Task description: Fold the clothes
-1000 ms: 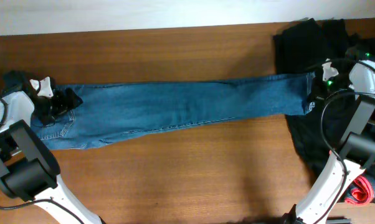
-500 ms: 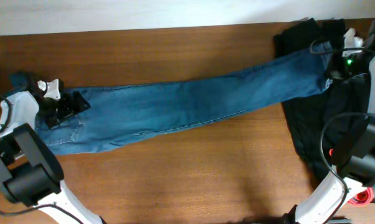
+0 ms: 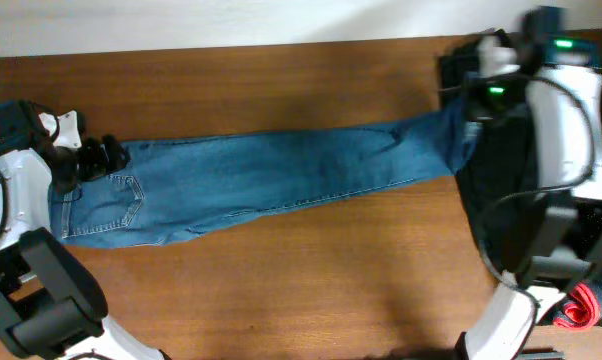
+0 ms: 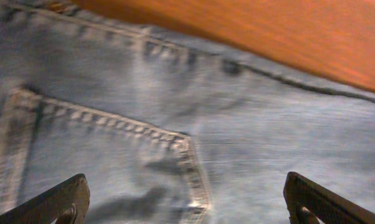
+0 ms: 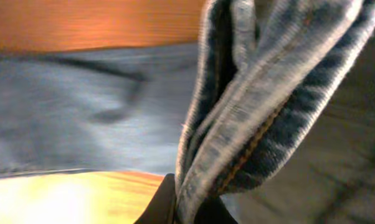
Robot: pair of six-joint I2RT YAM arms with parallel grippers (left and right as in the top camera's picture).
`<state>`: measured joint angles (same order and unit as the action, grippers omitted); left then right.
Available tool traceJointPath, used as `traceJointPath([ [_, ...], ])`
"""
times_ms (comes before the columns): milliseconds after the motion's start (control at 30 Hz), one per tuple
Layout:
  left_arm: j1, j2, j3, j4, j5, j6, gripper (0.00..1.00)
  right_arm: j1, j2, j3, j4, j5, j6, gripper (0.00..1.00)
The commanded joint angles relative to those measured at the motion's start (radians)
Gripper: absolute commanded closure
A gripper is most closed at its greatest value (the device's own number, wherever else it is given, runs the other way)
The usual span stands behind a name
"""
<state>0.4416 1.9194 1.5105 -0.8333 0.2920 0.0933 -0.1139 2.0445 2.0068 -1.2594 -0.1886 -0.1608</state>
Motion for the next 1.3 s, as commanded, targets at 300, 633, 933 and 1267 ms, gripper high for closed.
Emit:
traceJointPath([
  [300, 0.015, -0.011, 0.000, 0.002, -0.166, -0.037, 0.01, 0.527, -0.033, 0.023, 0.109, 0.033, 0.187, 0.96],
  [633, 0.015, -0.011, 0.000, 0.002, -0.166, -0.045, 0.01, 0.718, 0.058, 0.023, 0.230, 0.043, 0.269, 0.96],
  [933, 0.015, -0.011, 0.000, 0.002, -0.166, -0.048, 0.01, 0.803, 0.113, 0.022, 0.340, 0.039, 0.275, 0.96],
  [1267, 0.015, -0.011, 0.000, 0.002, -0.166, -0.048, 0.01, 0.856, 0.170, 0.022, 0.429, -0.076, 0.275, 0.96],
])
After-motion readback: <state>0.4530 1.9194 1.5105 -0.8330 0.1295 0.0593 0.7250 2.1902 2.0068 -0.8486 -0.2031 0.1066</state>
